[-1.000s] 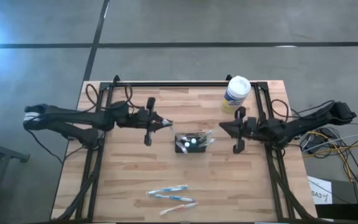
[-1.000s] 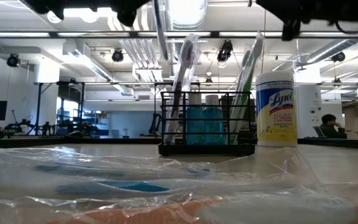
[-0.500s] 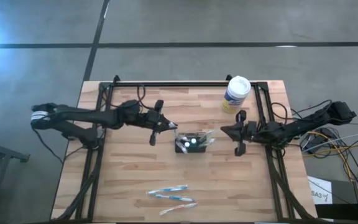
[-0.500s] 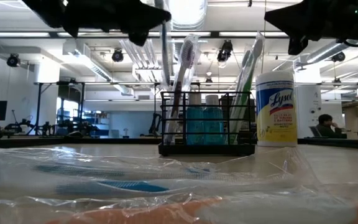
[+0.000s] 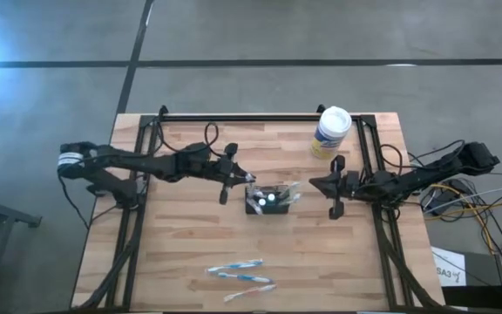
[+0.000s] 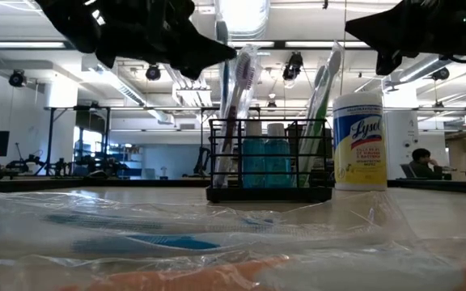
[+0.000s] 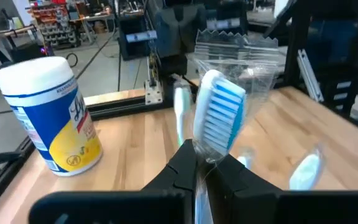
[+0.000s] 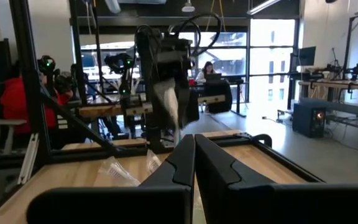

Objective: Pick & Place toothbrushing station
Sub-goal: Put the top blue toothbrush into the mesh organizer

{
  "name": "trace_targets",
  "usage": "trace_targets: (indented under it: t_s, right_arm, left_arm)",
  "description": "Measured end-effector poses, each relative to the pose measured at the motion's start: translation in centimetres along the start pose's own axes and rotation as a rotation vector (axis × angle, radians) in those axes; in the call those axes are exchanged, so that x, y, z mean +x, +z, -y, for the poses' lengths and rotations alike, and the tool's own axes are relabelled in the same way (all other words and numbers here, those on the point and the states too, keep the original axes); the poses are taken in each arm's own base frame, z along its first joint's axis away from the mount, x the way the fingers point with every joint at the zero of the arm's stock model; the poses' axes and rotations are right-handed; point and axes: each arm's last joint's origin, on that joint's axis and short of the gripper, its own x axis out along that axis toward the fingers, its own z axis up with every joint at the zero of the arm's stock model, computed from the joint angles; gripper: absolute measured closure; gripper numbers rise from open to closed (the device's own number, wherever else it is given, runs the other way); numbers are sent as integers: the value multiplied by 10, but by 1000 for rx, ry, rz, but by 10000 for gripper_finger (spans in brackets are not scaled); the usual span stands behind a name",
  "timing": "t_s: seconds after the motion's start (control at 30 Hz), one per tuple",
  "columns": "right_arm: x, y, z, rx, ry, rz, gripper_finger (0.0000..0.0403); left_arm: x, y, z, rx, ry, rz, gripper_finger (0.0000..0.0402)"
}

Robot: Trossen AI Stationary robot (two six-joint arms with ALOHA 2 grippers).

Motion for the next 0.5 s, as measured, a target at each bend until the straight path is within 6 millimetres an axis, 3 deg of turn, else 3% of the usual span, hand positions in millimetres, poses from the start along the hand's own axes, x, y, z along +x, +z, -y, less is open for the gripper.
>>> trace_targets:
  t_s: [0.5]
  right_arm:
    - [1,2,0,-1,0,7,394]
  left_arm:
    - [24,-38,0,-3,-18,-98,384]
